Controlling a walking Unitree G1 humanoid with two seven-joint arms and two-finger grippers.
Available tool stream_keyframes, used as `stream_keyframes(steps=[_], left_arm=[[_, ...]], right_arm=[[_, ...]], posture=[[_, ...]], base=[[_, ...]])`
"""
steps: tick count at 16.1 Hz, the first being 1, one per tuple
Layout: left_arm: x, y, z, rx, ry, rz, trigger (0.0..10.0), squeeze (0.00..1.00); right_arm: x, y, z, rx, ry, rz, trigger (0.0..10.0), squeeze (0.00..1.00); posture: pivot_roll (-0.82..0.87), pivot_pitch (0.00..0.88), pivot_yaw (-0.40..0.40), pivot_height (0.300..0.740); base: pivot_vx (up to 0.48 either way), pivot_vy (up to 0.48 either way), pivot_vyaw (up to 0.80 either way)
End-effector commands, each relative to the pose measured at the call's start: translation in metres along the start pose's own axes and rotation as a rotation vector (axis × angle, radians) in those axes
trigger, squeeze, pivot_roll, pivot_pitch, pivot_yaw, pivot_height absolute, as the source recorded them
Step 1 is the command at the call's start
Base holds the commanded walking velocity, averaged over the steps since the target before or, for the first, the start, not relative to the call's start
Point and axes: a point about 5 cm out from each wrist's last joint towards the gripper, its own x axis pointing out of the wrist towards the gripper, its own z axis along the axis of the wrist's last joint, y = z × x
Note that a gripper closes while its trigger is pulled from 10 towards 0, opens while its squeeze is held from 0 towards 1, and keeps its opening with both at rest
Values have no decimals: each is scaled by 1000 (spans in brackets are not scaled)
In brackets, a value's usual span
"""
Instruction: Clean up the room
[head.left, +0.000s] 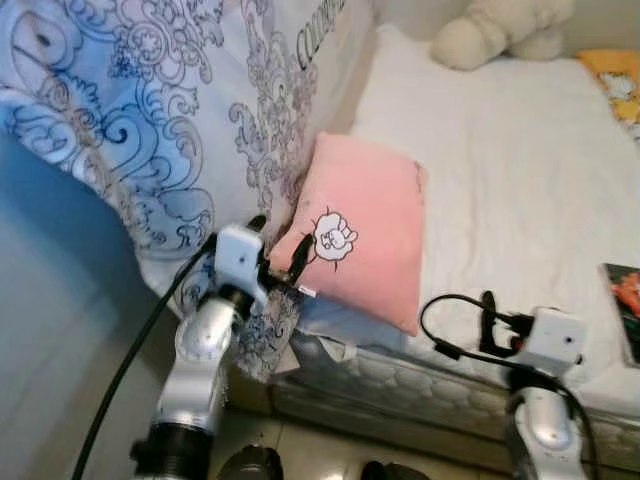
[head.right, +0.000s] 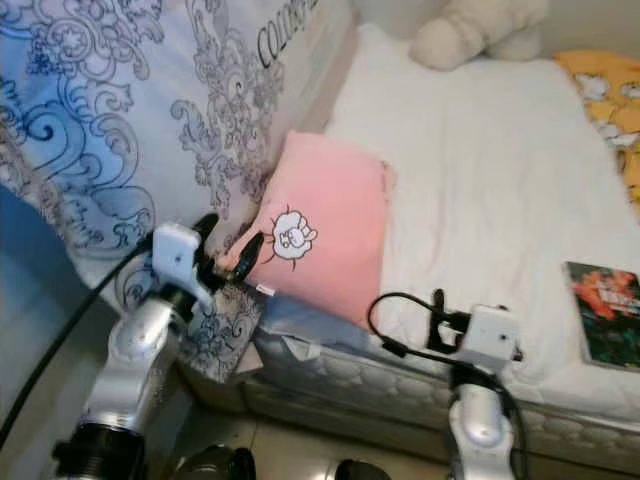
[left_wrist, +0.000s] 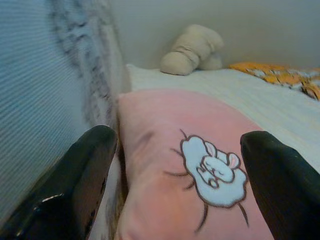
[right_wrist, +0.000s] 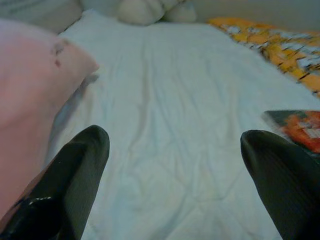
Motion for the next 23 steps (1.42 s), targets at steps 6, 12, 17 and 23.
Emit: stream_keyframes(steps=[6,12,17,23], left_arm=[[5,9,-5,-44,70,88,10000,0],[28,2,6,-41,42,11,10000,0],[29,-7,2,-89,47,12,10000,0],[33,-6,0,-87,51,11,10000,0]], right_arm=[[10,30,0,102,38,158,10000,0],[33,44,18,55,-27,170,10000,0],[32,46,16,46,-19,159,10000,0],[33,46,13,27,-17,160,10000,0]], posture=[[113,0,-38,740],[60,0,14,740],[51,0,13,740],[60,0,-1,740]], base=[[0,-480,0],[0,-480,0],[0,-480,0],[0,-480,0]])
